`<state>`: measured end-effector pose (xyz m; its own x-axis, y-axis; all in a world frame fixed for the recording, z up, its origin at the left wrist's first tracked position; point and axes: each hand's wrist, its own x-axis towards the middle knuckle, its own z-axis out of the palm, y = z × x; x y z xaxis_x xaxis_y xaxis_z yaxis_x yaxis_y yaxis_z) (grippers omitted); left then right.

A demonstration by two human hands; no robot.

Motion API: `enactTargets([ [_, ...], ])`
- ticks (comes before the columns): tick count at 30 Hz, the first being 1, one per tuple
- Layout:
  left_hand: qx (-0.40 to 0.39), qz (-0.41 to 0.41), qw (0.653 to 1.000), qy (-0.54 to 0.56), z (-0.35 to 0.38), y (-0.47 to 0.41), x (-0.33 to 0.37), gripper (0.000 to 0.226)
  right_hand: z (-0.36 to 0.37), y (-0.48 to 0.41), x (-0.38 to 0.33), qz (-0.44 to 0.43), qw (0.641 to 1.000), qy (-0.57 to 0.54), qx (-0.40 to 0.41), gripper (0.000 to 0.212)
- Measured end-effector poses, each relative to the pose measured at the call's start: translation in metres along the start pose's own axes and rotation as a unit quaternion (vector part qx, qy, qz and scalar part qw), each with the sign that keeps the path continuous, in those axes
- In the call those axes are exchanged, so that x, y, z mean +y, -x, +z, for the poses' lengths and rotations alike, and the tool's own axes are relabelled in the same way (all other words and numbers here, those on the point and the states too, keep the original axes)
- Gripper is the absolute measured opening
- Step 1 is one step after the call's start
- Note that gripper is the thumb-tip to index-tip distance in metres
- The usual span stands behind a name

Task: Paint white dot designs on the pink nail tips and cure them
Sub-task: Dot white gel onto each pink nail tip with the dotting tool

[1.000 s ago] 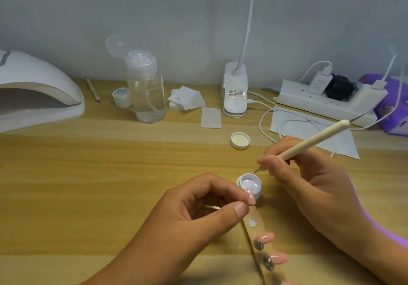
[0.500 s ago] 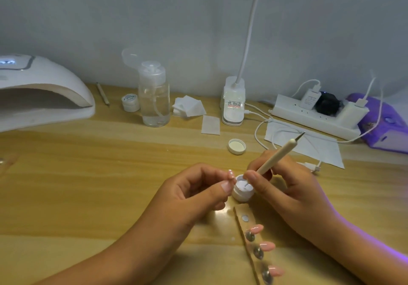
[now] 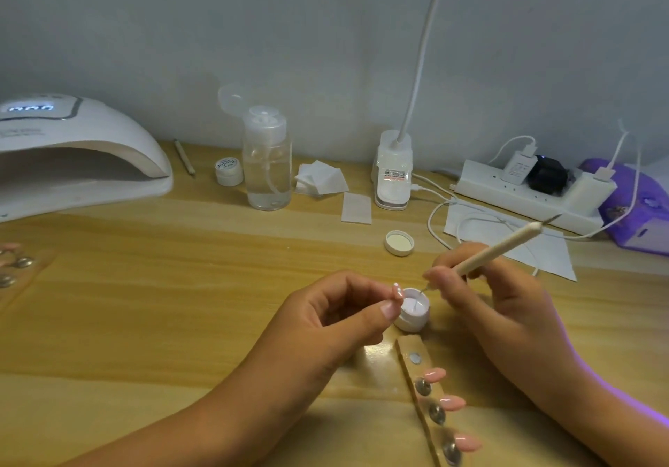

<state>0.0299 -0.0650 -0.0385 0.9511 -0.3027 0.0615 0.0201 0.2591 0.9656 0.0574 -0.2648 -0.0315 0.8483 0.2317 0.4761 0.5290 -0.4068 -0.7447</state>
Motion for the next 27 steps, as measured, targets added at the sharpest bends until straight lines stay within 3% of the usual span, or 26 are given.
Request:
enactTargets([
  [4, -0.010, 0.001, 1.000, -0.015, 0.003, 0.001, 0.002, 0.008, -0.009, -0.001, -0.002, 0.095, 0.971, -0.199, 0.089, 0.023],
  [7, -0.005, 0.000, 1.000, -0.030, 0.004, 0.002, 0.002, 0.007, -0.014, 0.001, 0.001, 0.131, 0.943, -0.297, 0.073, 0.031],
  [10, -0.021, -0.001, 0.999, -0.049, 0.004, 0.004, 0.002, 0.010, -0.009, 0.006, -0.003, 0.133, 0.919, -0.369, 0.035, 0.018],
  [19, -0.054, 0.002, 0.993, -0.105, 0.008, 0.005, 0.002, 0.006, 0.002, 0.011, -0.022, 0.156, 0.899, -0.410, -0.010, 0.022],
  [27, -0.051, -0.003, 0.993, -0.108, 0.008, 0.004, 0.002, 0.005, 0.002, 0.012, -0.018, 0.141, 0.918, -0.369, -0.038, 0.021],
])
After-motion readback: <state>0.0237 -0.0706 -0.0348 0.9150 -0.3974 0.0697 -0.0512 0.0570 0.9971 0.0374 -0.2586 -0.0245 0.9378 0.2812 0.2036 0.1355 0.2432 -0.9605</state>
